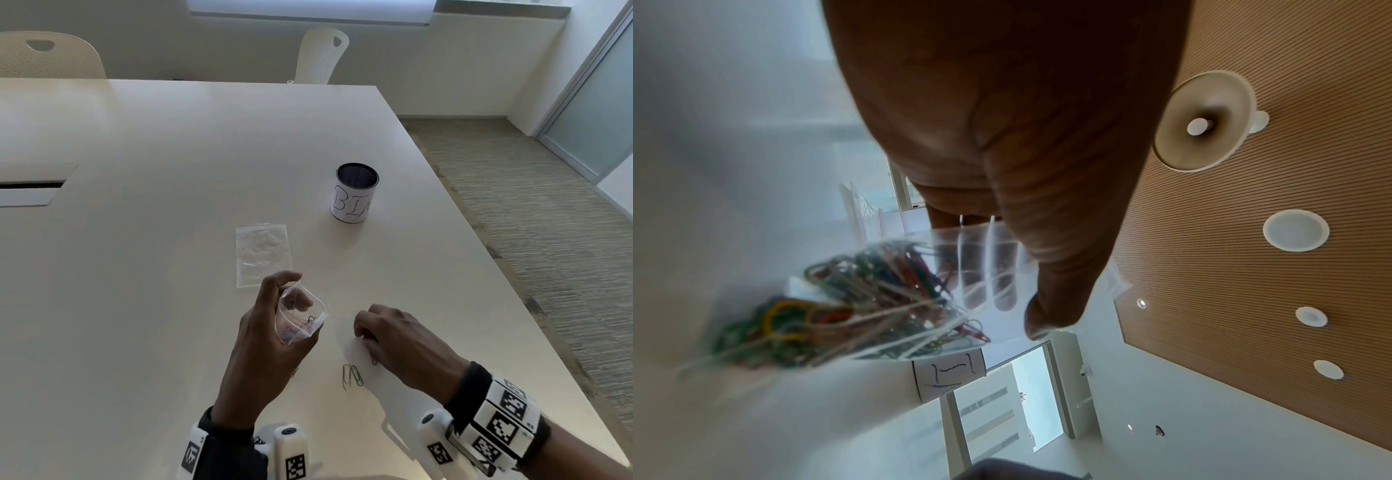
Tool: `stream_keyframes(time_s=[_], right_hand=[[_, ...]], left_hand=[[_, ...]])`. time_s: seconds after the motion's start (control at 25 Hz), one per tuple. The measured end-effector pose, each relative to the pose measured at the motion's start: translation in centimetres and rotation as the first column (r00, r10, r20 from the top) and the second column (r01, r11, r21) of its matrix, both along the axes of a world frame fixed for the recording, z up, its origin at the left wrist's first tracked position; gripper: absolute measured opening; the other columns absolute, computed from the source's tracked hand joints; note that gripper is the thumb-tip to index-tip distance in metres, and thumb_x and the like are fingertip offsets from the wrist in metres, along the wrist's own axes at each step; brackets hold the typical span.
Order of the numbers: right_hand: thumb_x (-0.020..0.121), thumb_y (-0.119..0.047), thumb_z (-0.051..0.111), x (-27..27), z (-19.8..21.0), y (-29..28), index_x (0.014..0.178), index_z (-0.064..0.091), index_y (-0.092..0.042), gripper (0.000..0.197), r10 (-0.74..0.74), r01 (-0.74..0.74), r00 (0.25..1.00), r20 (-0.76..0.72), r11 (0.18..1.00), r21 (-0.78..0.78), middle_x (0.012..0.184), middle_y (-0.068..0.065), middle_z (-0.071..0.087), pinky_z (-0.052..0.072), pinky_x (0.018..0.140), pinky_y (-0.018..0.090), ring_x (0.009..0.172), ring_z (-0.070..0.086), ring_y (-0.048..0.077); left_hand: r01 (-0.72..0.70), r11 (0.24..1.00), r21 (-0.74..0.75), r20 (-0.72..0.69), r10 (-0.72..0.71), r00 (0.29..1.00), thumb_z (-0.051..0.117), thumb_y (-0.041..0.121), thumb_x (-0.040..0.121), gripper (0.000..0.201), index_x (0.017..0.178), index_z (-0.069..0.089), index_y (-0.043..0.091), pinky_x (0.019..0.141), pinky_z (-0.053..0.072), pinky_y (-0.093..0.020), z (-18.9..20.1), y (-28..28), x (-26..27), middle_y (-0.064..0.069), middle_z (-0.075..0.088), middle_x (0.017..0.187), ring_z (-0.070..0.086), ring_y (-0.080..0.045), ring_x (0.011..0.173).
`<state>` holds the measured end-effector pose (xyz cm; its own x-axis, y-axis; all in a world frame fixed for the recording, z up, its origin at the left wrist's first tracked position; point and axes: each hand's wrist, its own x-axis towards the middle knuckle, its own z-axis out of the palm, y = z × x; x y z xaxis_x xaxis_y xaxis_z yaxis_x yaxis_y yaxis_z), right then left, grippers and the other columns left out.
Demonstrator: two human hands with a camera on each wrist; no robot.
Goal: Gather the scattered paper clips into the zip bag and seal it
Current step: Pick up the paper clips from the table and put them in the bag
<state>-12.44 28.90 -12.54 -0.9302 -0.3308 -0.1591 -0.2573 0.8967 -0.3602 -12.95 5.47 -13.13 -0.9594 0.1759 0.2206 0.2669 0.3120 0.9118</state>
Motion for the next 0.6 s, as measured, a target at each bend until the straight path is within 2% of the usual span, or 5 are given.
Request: stream_keyframes(time_s=[0.08, 0.2, 0.36, 0.52, 0.6], right_hand=[[0.102, -0.016, 0.055, -0.3, 0.2, 0.1, 0.116, 0.064, -0.020, 0.017, 0.015, -0.016, 0.999, 0.030, 1.000, 0.021, 0.110, -0.001, 0.064, 0.042, 0.076, 0.022, 0.094, 0.063, 0.019], [0.101, -0.016, 0.057, -1.1, 0.1, 0.5, 0.112, 0.067, -0.020, 0.016, 0.026, -0.027, 0.999, 0.036, 0.999, 0.027, 0.109, -0.001, 0.063, 0.039, 0.076, 0.017, 0.093, 0.062, 0.017], [0.099, -0.016, 0.064, -1.9, 0.2, 1.4, 0.098, 0.072, -0.019, 0.008, -0.016, 0.016, 0.999, 0.031, 1.000, -0.006, 0.105, -0.003, 0.063, 0.038, 0.067, 0.010, 0.086, 0.062, 0.012], [0.092, -0.008, 0.068, -2.1, 0.6, 1.1, 0.091, 0.074, -0.016, 0.009, -0.046, 0.049, 0.998, 0.035, 0.995, -0.091, 0.094, -0.003, 0.067, 0.050, 0.068, 0.016, 0.078, 0.063, 0.011], [0.087, -0.004, 0.072, -2.0, 1.8, 0.5, 0.085, 0.076, -0.017, 0.014, -0.103, 0.110, 0.994, 0.040, 0.953, -0.281, 0.081, -0.005, 0.072, 0.060, 0.069, 0.026, 0.070, 0.067, 0.011]], left_hand=[[0.006, 1.000, -0.004, -0.014, -0.006, 1.000, 0.084, 0.016, 0.083, 0.063, 0.132, 0.048, 0.031, 0.072, 0.061, -0.022, 0.0, 0.1, 0.0, 0.010, 0.069, 0.104, 0.069, -0.012, 0.096], [0.006, 1.000, -0.002, -0.020, -0.006, 1.000, 0.084, 0.016, 0.084, 0.061, 0.132, 0.049, 0.029, 0.073, 0.057, -0.014, 0.1, 0.2, 0.1, 0.009, 0.069, 0.102, 0.069, -0.011, 0.100], [0.010, 1.000, 0.011, -0.012, -0.010, 1.000, 0.084, 0.016, 0.084, 0.060, 0.133, 0.050, 0.028, 0.074, 0.057, -0.014, 0.2, 0.1, 0.1, 0.010, 0.068, 0.102, 0.068, -0.010, 0.100], [0.011, 1.000, -0.013, -0.015, -0.011, 1.000, 0.084, 0.016, 0.084, 0.062, 0.133, 0.049, 0.031, 0.074, 0.060, -0.019, -0.1, 0.1, 0.0, 0.011, 0.068, 0.103, 0.069, -0.011, 0.098], [0.014, 1.000, -0.020, -0.021, -0.015, 1.000, 0.085, 0.017, 0.084, 0.062, 0.132, 0.049, 0.032, 0.073, 0.059, -0.016, -0.1, 0.2, 0.0, 0.013, 0.069, 0.103, 0.070, -0.011, 0.097]])
